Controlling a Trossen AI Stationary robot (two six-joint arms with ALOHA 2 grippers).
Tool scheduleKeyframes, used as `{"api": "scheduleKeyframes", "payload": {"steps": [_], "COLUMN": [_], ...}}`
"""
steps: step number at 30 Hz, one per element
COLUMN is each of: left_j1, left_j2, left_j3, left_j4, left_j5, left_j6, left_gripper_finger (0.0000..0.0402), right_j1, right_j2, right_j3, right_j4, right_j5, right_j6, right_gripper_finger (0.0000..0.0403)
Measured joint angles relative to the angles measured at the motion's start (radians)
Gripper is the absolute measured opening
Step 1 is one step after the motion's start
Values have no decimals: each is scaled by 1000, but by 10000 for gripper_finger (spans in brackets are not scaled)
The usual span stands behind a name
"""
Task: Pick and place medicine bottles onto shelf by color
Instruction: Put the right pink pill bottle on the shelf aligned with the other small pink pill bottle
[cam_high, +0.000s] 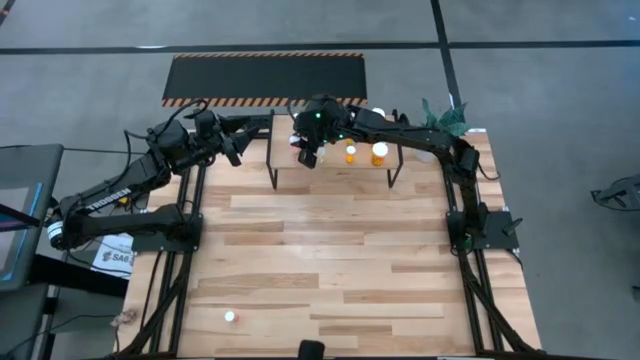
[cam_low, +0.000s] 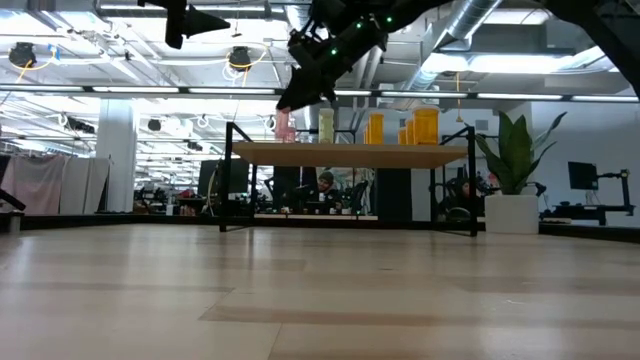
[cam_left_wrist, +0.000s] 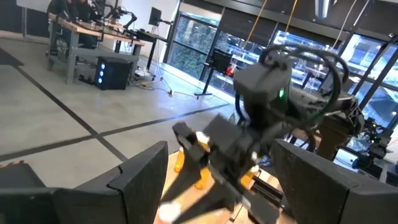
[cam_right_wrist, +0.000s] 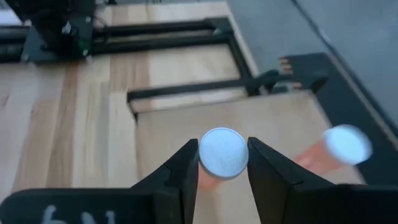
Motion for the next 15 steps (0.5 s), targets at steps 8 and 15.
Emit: {"api": "scheduleKeyframes", "payload": {"steps": [8,15], "left_j1": [0,0], "left_j2": [0,0], "left_j3": [0,0], "left_j4": [0,0], "left_j5": [0,0], "left_j6": [0,0], "left_gripper_finger": [275,275], "right_j1": [-31,-47], "right_j2": [-4,-3], "right_j3": [26,26], "right_j4": [-5,20], "right_j5": [0,0], "right_j6": [-25,-25], "right_gripper_finger": [138,138]}}
